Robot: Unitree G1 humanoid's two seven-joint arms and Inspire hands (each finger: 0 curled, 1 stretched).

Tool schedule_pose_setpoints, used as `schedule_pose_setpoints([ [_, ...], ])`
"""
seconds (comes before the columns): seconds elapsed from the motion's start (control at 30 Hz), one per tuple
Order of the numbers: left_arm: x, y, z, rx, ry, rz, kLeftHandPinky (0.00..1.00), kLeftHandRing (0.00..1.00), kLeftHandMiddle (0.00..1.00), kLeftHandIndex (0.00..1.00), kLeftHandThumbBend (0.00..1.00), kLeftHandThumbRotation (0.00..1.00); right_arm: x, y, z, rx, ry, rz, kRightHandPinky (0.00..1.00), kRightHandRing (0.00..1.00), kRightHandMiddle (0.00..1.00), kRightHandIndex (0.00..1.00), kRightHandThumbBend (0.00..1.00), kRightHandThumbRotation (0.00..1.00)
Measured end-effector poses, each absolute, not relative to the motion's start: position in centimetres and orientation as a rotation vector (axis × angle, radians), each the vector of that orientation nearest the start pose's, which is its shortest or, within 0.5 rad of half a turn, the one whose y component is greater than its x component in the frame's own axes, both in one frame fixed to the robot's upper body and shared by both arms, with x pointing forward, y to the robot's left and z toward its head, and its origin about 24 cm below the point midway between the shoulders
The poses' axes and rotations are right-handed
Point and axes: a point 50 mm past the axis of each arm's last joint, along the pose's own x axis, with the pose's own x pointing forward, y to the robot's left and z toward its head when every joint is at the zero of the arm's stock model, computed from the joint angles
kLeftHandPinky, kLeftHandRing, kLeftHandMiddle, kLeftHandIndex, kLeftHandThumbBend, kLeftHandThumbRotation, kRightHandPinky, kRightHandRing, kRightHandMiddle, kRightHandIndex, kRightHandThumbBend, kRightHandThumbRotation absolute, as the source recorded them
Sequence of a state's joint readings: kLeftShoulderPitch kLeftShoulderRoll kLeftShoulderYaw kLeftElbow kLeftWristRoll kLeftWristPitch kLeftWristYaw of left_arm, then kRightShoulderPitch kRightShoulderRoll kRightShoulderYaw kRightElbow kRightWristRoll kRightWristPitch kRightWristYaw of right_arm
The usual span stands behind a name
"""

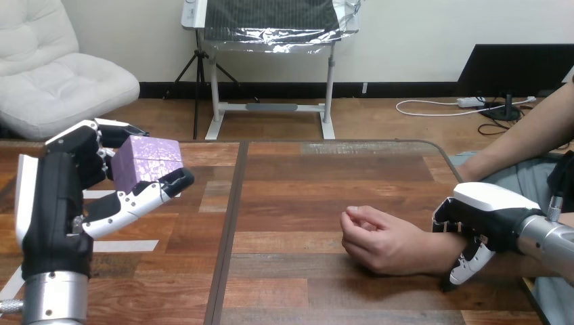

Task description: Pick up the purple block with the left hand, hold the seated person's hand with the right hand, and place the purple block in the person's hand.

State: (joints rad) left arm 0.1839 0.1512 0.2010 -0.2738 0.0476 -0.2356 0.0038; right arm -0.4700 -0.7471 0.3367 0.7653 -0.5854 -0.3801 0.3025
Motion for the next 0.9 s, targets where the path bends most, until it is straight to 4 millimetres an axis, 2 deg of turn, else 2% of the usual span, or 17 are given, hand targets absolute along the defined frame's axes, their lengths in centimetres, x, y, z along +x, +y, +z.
schedule_pose_setpoints([
  [0.27,21.3,22.0,9.5,0.265,-0.330,0.178,0.25,0.31,0.38,0.41,0.52,0.00,30.9,-27.5,4.6,-1.347,0.276,0.565,0.26,0.32,0.41,0.47,0.70,0.12],
  [0.9,23.6,21.3,7.7,0.284,-0.253,0.138,0.29,0.36,0.41,0.42,0.55,0.00,31.5,-27.5,6.5,-1.266,0.206,0.518,0.26,0.32,0.39,0.47,0.72,0.09],
])
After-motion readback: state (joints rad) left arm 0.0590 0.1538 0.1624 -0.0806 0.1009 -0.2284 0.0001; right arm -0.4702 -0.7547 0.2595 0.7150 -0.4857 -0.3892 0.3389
